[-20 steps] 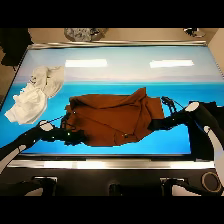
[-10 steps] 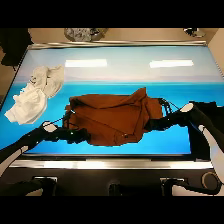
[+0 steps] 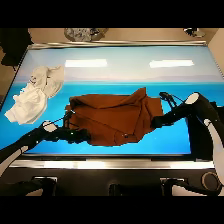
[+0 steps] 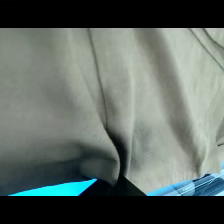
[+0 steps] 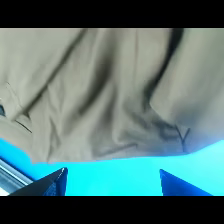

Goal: Fold the shirts.

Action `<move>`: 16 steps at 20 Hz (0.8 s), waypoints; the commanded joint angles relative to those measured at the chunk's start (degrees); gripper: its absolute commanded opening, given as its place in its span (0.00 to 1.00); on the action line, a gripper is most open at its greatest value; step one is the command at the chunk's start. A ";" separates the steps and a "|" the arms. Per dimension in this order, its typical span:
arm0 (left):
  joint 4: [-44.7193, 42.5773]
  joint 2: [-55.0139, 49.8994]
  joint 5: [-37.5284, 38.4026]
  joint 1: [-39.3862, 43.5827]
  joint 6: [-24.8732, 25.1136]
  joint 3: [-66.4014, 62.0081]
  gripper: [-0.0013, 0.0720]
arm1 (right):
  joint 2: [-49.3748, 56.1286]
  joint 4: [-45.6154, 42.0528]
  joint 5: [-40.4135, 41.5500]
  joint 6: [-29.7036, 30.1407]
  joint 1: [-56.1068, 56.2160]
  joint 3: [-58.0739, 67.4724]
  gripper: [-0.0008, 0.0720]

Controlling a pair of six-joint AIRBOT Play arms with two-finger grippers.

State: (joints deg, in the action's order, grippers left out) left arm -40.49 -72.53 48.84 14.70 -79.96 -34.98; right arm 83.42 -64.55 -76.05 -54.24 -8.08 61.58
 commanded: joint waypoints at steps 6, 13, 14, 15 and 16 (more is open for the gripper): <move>0.02 0.04 0.85 0.04 1.57 -0.07 0.06 | 7.63 8.61 1.27 -6.14 0.13 -1.25 0.95; 0.04 0.09 1.77 0.07 2.67 -0.15 0.06 | 8.85 8.35 3.45 -3.80 0.04 -0.50 0.07; 0.04 0.26 2.71 0.59 3.17 -0.39 0.06 | 8.22 7.82 3.74 -2.08 0.04 0.66 0.07; 0.68 0.50 4.02 1.97 4.66 -0.96 0.06 | 7.39 5.97 4.09 -1.88 0.04 2.75 0.07; 1.66 0.63 5.53 4.07 5.68 -1.90 0.06 | 6.71 3.85 4.33 -1.92 0.04 5.44 0.07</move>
State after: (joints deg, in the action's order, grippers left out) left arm -40.07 -72.23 51.37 16.23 -76.73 -35.75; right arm 91.31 -57.52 -72.99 -58.28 -7.94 63.26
